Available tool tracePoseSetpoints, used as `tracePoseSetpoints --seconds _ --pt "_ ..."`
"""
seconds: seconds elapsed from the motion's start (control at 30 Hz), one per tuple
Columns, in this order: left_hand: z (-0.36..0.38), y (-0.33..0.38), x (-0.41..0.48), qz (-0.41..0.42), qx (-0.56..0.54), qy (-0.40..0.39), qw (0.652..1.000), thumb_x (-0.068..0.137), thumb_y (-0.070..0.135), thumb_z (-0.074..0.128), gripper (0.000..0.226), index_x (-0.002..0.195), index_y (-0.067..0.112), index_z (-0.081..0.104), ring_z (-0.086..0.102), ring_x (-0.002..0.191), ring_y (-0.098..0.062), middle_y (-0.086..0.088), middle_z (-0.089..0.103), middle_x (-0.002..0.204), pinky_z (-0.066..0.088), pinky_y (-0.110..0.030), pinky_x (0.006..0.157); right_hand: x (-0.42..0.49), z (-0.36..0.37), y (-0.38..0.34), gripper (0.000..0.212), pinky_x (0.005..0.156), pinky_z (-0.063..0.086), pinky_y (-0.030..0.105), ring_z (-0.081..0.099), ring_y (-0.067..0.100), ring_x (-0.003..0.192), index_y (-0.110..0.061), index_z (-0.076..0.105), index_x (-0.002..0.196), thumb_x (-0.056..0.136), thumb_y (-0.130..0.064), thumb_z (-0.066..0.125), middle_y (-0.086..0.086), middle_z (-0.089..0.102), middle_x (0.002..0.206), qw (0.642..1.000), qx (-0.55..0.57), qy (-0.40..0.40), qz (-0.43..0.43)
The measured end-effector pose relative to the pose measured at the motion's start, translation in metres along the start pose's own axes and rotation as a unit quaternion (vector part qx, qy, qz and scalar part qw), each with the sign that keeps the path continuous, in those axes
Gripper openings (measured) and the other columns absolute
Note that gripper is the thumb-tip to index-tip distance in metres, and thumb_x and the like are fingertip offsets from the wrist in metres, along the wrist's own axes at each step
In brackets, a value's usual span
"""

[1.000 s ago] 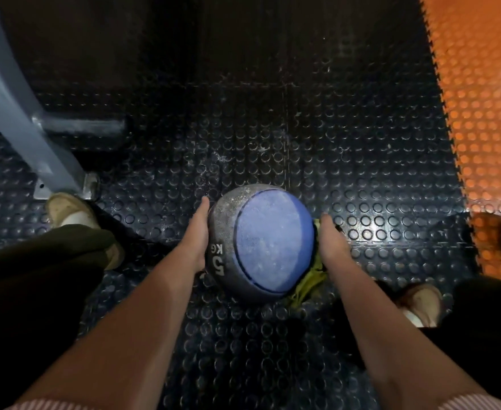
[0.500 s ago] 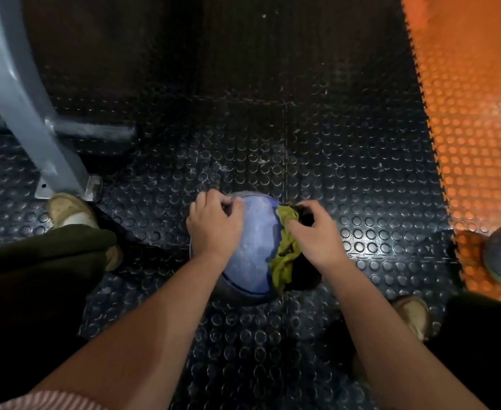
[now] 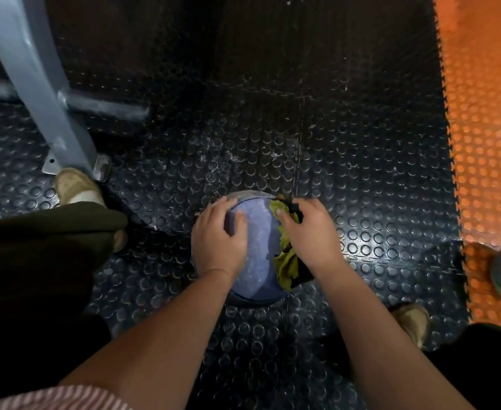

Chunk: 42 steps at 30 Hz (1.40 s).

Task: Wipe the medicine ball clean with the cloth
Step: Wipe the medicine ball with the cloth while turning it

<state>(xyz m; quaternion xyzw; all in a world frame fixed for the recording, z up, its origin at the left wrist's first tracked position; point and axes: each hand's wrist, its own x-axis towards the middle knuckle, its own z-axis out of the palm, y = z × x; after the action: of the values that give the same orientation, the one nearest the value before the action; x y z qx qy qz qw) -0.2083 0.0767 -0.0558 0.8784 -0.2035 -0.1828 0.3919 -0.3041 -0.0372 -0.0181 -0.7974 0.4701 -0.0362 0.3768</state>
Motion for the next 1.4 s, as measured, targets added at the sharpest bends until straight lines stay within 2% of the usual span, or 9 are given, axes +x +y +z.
tracePoseSetpoints --seconds 0.1,0.23,0.43,0.53,0.67,0.87,1.0,1.2,1.4 --pt "-0.001 -0.003 0.001 -0.015 -0.008 -0.007 1.000 0.082 0.047 0.046 0.050 0.121 0.024 0.066 0.046 0.126 -0.014 0.008 0.056 0.135 0.038 -0.035 0.108 -0.001 -0.005 0.001 0.034 0.074 0.033 0.023 0.050 0.017 0.096 -0.011 0.061 0.121 0.095 -0.033 0.056 0.002 0.051 0.108 0.998 -0.042 -0.043 0.003" --pt "0.003 -0.008 -0.003 0.030 0.032 -0.021 0.999 0.083 0.050 0.047 0.051 0.121 0.023 0.066 0.048 0.127 -0.020 0.005 0.057 0.135 0.036 -0.040 0.109 0.005 -0.005 -0.004 0.024 0.068 0.034 0.026 0.051 0.021 0.086 -0.009 0.065 0.106 0.094 -0.028 0.057 0.001 0.046 0.094 0.996 -0.079 -0.032 -0.016" --pt "0.007 -0.021 -0.016 0.074 0.040 0.045 0.995 0.081 0.047 0.048 0.050 0.111 0.015 0.071 0.059 0.116 -0.031 -0.005 0.065 0.125 0.043 -0.044 0.100 0.042 0.006 -0.029 0.024 0.069 0.037 0.028 0.054 0.031 0.099 -0.009 0.066 0.113 0.094 -0.018 0.054 0.006 0.043 0.095 0.979 -0.151 -0.113 -0.081" --pt "0.007 -0.019 -0.018 0.061 0.013 0.053 0.997 0.080 0.048 0.050 0.047 0.108 0.018 0.072 0.058 0.116 -0.025 0.000 0.065 0.124 0.045 -0.042 0.100 0.024 0.003 -0.021 0.028 0.078 0.042 0.031 0.053 0.029 0.101 -0.010 0.065 0.118 0.092 -0.013 0.054 0.011 0.052 0.102 0.986 -0.120 -0.081 -0.080" --pt "0.008 -0.021 -0.020 0.075 -0.016 0.058 0.995 0.080 0.046 0.051 0.044 0.108 0.019 0.073 0.057 0.117 -0.022 0.003 0.065 0.124 0.045 -0.041 0.100 -0.015 -0.010 -0.005 0.029 0.083 0.045 0.033 0.054 0.023 0.098 -0.015 0.065 0.120 0.093 -0.013 0.057 0.004 0.051 0.101 0.992 -0.074 -0.079 -0.063" --pt "0.007 -0.028 -0.023 0.092 0.000 0.046 0.995 0.084 0.044 0.047 0.046 0.113 0.016 0.071 0.055 0.122 -0.027 0.000 0.063 0.129 0.040 -0.042 0.104 0.001 -0.003 -0.013 0.031 0.077 0.043 0.031 0.054 0.027 0.100 -0.018 0.065 0.120 0.091 -0.010 0.054 0.008 0.054 0.105 0.988 -0.114 -0.060 -0.083" --pt "0.006 -0.023 -0.014 0.029 -0.039 0.046 0.998 0.081 0.051 0.042 0.053 0.112 0.020 0.071 0.051 0.122 -0.015 0.007 0.061 0.130 0.038 -0.028 0.102 0.023 0.008 -0.023 0.038 0.081 0.043 0.032 0.052 0.032 0.104 -0.019 0.061 0.126 0.092 -0.008 0.051 0.009 0.050 0.104 0.984 -0.138 -0.074 -0.089" --pt "0.007 -0.011 -0.005 0.003 -0.056 0.024 0.998 0.081 0.041 0.049 0.041 0.112 0.025 0.071 0.048 0.124 -0.013 0.014 0.060 0.129 0.043 -0.039 0.105 -0.026 -0.013 0.002 0.035 0.083 0.043 0.027 0.053 0.019 0.100 -0.025 0.062 0.125 0.094 -0.011 0.054 -0.001 0.050 0.106 0.994 -0.048 -0.082 -0.052" --pt "0.009 -0.018 -0.010 0.052 -0.021 0.044 0.997 0.082 0.043 0.042 0.048 0.109 0.016 0.071 0.052 0.119 -0.019 0.003 0.062 0.129 0.045 -0.038 0.099 0.015 0.001 -0.011 0.041 0.076 0.046 0.032 0.054 0.030 0.098 -0.025 0.064 0.122 0.089 -0.005 0.051 0.003 0.045 0.096 0.988 -0.118 -0.048 -0.082"
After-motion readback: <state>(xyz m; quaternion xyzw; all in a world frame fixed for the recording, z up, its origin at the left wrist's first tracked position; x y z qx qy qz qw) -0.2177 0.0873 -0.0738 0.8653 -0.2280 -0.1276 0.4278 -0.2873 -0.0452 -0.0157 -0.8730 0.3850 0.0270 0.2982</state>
